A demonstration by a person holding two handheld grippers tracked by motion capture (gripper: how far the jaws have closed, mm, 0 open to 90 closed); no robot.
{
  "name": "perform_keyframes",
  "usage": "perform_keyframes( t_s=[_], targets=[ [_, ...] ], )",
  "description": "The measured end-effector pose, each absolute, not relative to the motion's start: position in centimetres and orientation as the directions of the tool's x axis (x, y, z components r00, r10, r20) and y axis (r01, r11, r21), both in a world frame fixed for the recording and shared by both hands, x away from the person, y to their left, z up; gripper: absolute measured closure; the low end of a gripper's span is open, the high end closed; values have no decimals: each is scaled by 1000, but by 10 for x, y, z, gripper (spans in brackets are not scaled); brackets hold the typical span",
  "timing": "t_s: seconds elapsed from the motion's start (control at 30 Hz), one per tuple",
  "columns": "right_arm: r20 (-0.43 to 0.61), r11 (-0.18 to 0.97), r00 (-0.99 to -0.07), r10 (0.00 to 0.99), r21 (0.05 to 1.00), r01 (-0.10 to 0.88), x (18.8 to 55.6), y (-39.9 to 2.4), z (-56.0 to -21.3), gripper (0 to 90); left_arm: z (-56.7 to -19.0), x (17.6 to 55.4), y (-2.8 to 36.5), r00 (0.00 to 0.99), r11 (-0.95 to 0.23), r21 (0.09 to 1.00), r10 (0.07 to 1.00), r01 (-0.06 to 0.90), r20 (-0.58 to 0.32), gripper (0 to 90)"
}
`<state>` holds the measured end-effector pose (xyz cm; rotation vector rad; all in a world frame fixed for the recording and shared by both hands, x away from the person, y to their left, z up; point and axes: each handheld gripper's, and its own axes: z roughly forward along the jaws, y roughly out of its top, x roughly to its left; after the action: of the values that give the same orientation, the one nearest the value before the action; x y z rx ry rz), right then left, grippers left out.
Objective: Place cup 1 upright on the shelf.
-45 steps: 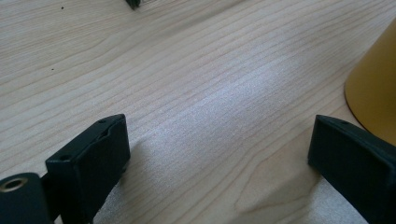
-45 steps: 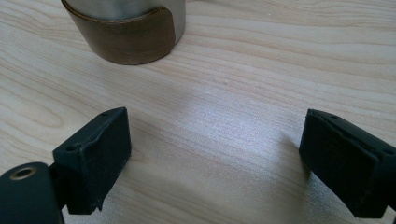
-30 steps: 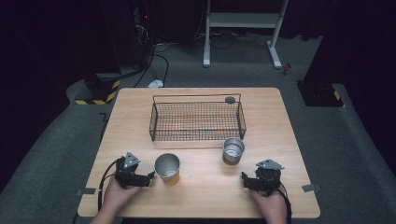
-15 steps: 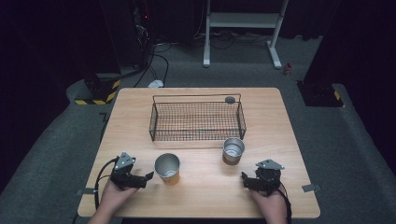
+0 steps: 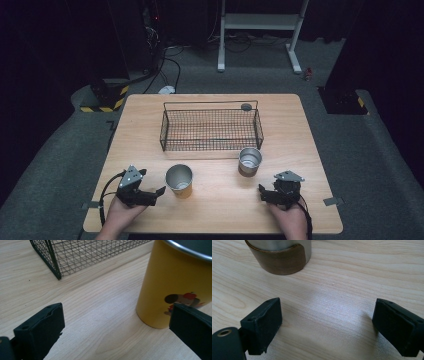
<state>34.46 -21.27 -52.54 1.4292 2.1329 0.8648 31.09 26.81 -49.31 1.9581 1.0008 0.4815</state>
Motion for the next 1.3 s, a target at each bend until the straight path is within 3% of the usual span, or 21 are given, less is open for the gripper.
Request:
perform_keyframes(
  t_s=[0.47, 1.3],
  targets=[
    [-9, 268, -366, 931, 699, 663, 346, -212, -525, 90, -489, 300, 259, 676, -359, 844, 737, 397, -4, 4],
    [-7, 260, -358, 934, 699, 666, 347, -212, -525, 90, -490, 295, 248, 708, -333, 853, 704, 401, -58, 5]
  ],
)
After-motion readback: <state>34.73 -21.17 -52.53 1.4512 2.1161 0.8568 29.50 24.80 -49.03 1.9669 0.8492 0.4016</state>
